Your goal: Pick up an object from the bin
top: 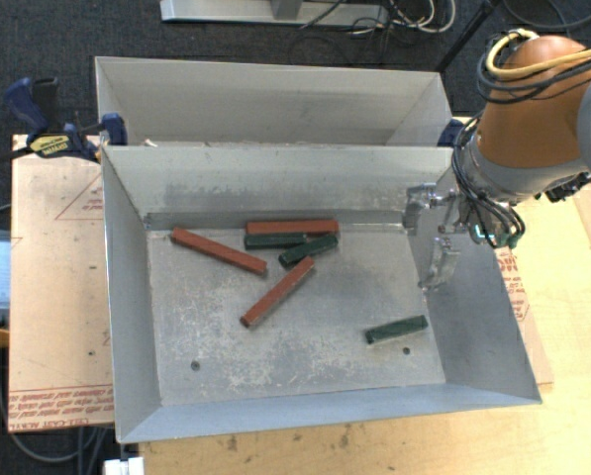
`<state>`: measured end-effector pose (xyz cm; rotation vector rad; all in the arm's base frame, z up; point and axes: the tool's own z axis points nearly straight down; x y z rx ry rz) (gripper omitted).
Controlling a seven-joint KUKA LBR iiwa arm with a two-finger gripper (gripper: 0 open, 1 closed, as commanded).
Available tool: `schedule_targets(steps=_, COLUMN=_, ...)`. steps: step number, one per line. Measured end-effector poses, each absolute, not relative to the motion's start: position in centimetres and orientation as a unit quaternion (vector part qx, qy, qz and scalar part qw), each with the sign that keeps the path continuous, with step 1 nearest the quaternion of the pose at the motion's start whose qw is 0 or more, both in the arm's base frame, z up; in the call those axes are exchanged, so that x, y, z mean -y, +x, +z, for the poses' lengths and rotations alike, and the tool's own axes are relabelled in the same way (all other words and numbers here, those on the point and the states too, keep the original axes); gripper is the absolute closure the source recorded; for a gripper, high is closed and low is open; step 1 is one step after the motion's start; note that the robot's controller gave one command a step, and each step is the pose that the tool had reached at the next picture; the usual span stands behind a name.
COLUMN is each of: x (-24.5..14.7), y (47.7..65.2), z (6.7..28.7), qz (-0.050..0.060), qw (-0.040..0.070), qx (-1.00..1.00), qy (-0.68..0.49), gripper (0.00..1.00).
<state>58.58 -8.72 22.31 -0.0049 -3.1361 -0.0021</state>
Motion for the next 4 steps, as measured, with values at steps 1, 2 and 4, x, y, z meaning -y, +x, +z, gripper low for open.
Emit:
schedule_targets(steps=1, x=8.0, y=51.3, z=6.5, qz=-0.001, qw=0.004, qx=0.998, qy=0.056, gripper=0.0)
schedule_targets(steps=2, x=8.6, y=51.8, z=10.1, qz=0.0, qw=-0.002, qx=0.993, qy=0.114, gripper=0.0)
schedule_targets(steps=4, x=10.4, y=53.1, z=6.8, qz=-0.001, qw=0.0, qx=0.999, qy=0.044, gripper=0.0)
